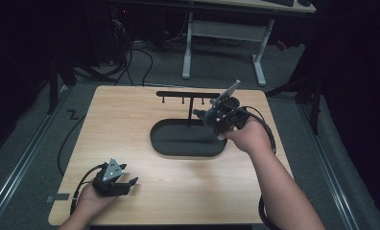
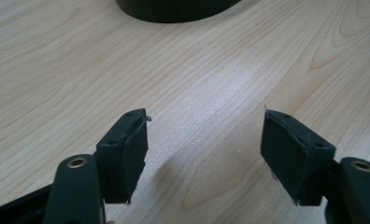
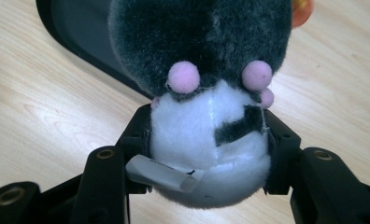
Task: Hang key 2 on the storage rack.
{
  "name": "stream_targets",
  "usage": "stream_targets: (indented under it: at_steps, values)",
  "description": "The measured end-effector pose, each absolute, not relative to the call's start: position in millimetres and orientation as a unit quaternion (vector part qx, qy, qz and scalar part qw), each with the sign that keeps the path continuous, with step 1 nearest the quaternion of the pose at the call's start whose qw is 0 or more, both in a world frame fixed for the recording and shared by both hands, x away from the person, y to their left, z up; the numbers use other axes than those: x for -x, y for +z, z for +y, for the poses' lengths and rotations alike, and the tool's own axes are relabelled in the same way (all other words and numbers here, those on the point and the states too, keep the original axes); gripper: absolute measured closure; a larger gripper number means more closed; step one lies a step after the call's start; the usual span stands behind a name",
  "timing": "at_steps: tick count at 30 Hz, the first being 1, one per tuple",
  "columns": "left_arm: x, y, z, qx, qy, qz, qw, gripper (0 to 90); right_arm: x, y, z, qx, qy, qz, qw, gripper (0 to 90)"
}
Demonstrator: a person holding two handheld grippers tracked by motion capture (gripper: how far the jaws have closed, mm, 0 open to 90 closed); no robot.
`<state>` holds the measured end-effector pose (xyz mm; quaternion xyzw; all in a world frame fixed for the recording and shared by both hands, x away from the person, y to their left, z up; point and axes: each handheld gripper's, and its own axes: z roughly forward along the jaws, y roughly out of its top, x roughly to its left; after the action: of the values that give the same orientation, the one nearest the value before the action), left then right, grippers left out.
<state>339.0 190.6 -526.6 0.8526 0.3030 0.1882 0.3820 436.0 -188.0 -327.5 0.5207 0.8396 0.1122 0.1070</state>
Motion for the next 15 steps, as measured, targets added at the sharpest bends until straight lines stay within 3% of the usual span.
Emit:
stream_targets:
  at_steps: [15]
  values:
    - [-339.0,-527.1,190.9,-0.853,0.186,0.303,0.381,32.4,-445.7,-316.6,-183.2,-0.531,0.120,0.826,0.143,48.4]
